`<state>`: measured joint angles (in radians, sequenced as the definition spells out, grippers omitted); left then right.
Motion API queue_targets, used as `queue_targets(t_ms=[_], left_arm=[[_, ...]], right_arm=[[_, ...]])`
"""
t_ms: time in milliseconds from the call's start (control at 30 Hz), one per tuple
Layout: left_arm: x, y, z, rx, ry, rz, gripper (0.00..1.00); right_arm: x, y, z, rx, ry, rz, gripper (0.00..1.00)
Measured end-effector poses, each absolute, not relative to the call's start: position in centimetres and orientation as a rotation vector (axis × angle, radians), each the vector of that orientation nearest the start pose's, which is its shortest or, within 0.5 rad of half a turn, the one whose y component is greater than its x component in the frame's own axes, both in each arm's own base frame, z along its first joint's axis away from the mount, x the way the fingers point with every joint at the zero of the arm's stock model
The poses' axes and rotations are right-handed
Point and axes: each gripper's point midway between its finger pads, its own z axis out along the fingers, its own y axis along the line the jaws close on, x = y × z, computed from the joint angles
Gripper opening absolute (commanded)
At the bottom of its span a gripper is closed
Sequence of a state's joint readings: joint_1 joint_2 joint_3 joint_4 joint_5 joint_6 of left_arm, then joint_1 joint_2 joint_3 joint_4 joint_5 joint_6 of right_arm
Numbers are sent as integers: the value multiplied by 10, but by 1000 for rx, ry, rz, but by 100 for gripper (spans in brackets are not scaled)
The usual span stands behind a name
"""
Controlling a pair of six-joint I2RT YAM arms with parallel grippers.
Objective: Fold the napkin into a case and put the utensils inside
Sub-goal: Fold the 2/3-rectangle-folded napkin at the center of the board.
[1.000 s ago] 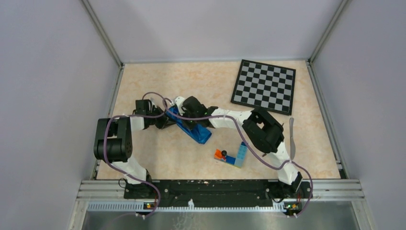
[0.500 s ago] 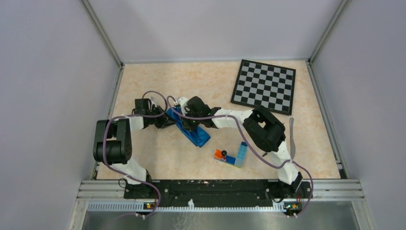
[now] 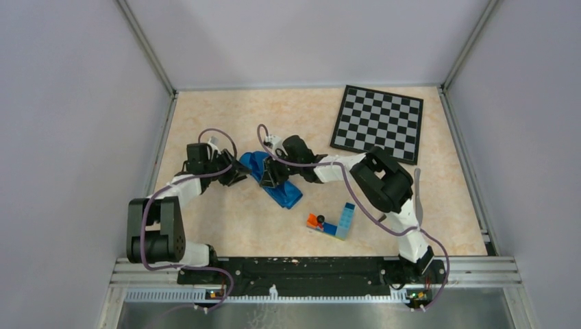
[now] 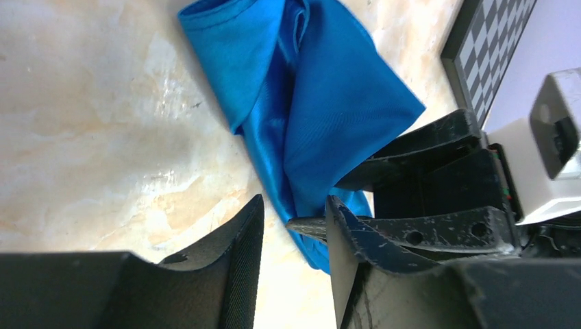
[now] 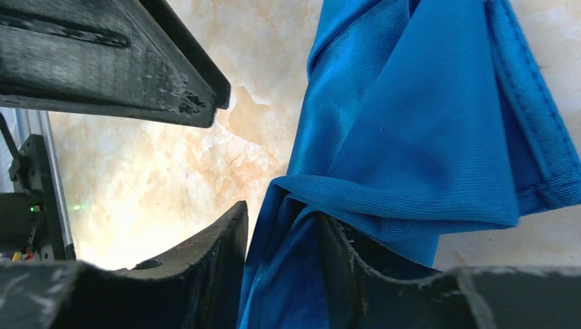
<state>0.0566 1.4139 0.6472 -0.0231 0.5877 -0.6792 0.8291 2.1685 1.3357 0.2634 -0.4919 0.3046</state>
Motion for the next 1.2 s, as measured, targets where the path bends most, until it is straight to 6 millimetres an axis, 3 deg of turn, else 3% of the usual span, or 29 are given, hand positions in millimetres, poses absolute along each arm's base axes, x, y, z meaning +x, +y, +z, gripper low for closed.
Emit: queue_targets(t_ms=[133, 267, 433, 633, 833, 967, 1100, 1200], left_arm=[[318, -101, 71, -610, 2360, -991, 41], [316, -95, 69, -664, 2347, -989, 42], [313, -73, 67, -783, 2293, -955, 46], [314, -45, 69, -883, 2227, -921, 46], [311, -42, 67, -897, 2224, -931, 47], [307, -46, 66, -885, 2234, -961, 51], [306, -49, 68, -858, 2236, -988, 56], [305, -52, 67, -846, 2242, -1009, 58]], right_arm=[[298, 463, 38, -913, 2125, 1086, 45], [303, 462, 36, -998, 2091, 833, 40], [302, 462, 34, -1125, 2034, 482, 43], [294, 467, 34, -1211, 1994, 271, 64], [290, 461, 38, -1218, 2047, 224, 78], [286, 455, 52, -1161, 2107, 261, 81], [281, 454, 94, -1027, 2147, 448, 83], [294, 440, 131, -860, 2150, 617, 83]])
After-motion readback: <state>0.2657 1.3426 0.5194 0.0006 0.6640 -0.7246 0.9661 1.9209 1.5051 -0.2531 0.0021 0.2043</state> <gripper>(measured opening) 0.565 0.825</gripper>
